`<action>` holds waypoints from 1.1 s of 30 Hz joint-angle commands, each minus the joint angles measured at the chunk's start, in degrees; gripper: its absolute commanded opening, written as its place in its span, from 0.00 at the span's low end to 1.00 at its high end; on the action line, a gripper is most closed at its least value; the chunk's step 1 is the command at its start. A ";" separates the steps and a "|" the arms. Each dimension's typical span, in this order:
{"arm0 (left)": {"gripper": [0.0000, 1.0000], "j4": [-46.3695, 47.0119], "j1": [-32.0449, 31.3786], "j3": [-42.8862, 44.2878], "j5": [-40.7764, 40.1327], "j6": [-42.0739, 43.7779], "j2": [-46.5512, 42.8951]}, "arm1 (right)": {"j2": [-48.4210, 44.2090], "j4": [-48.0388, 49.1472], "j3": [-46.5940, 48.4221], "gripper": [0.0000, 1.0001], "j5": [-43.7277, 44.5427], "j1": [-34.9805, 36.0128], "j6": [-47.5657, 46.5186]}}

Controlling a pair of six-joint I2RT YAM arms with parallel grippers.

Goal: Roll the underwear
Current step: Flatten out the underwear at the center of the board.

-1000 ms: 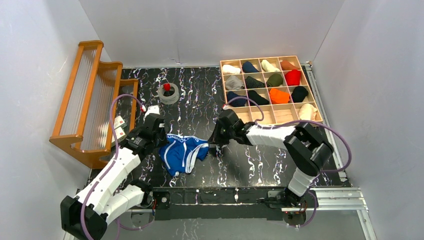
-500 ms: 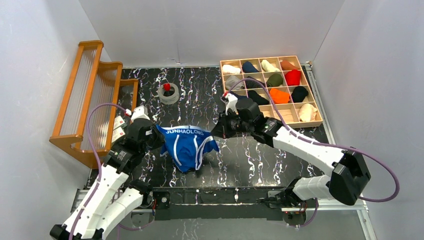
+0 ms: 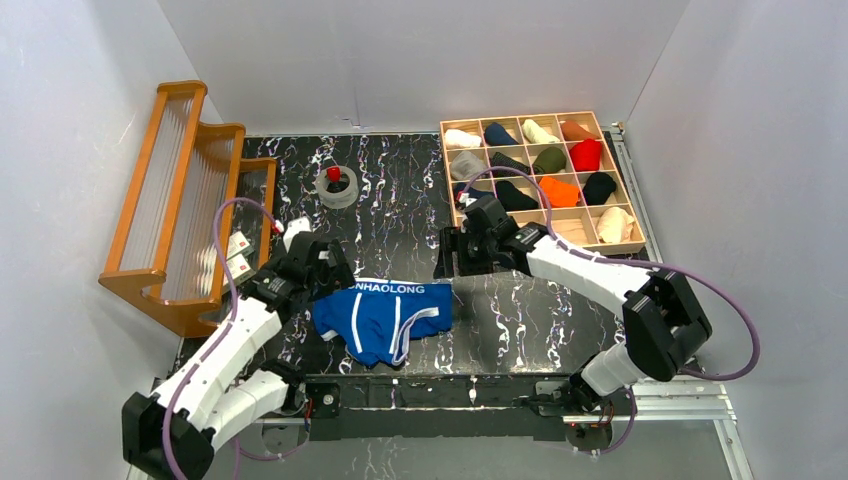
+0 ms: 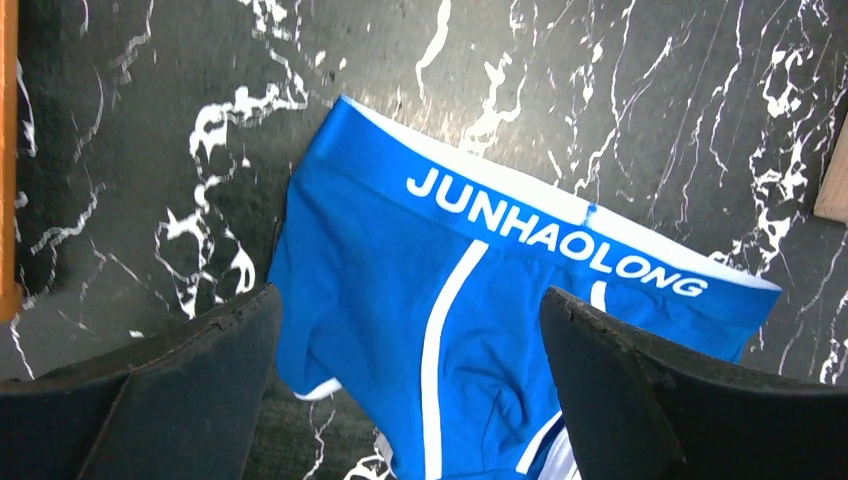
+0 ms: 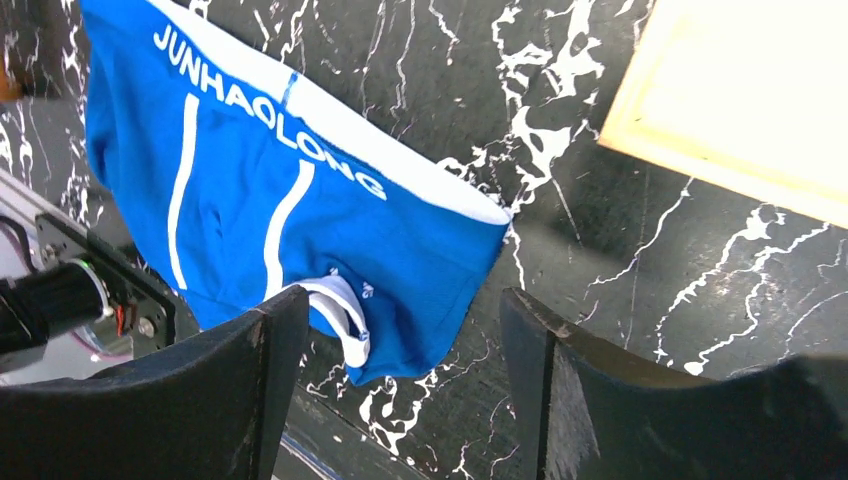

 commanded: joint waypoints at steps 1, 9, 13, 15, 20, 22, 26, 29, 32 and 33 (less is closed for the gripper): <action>0.98 1.51 1.33 4.12 -3.09 5.86 6.37 | 2.59 -1.69 2.13 0.78 1.64 -0.74 4.74; 0.98 6.03 8.34 5.62 5.33 13.61 15.63 | 7.37 0.95 0.49 0.77 -0.56 -0.97 5.90; 0.98 8.59 11.06 5.62 9.74 18.93 18.12 | 9.25 1.93 0.36 0.77 -0.20 -1.01 5.87; 0.98 8.61 12.22 5.80 10.48 20.76 20.30 | 10.56 2.36 0.47 0.75 -0.55 -0.97 5.78; 0.97 10.30 13.57 5.70 9.44 22.23 22.57 | 13.50 3.95 0.70 0.68 -1.89 -0.97 5.68; 0.97 11.40 14.20 5.57 9.94 22.61 23.35 | 14.59 3.26 1.38 0.67 -1.90 -0.95 6.13; 0.94 12.63 14.75 6.24 12.30 23.05 27.48 | 15.79 3.59 0.97 0.65 -0.47 -0.86 6.52; 0.90 14.12 14.89 6.35 12.93 22.93 30.10 | 16.72 3.47 1.08 0.61 0.11 -0.74 6.08; 0.84 15.46 15.00 5.93 14.57 22.51 31.95 | 16.63 3.27 1.07 0.53 0.52 -0.66 5.85; 0.82 15.58 15.01 5.66 15.01 22.41 32.42 | 16.48 3.34 1.17 0.52 0.56 -0.67 5.92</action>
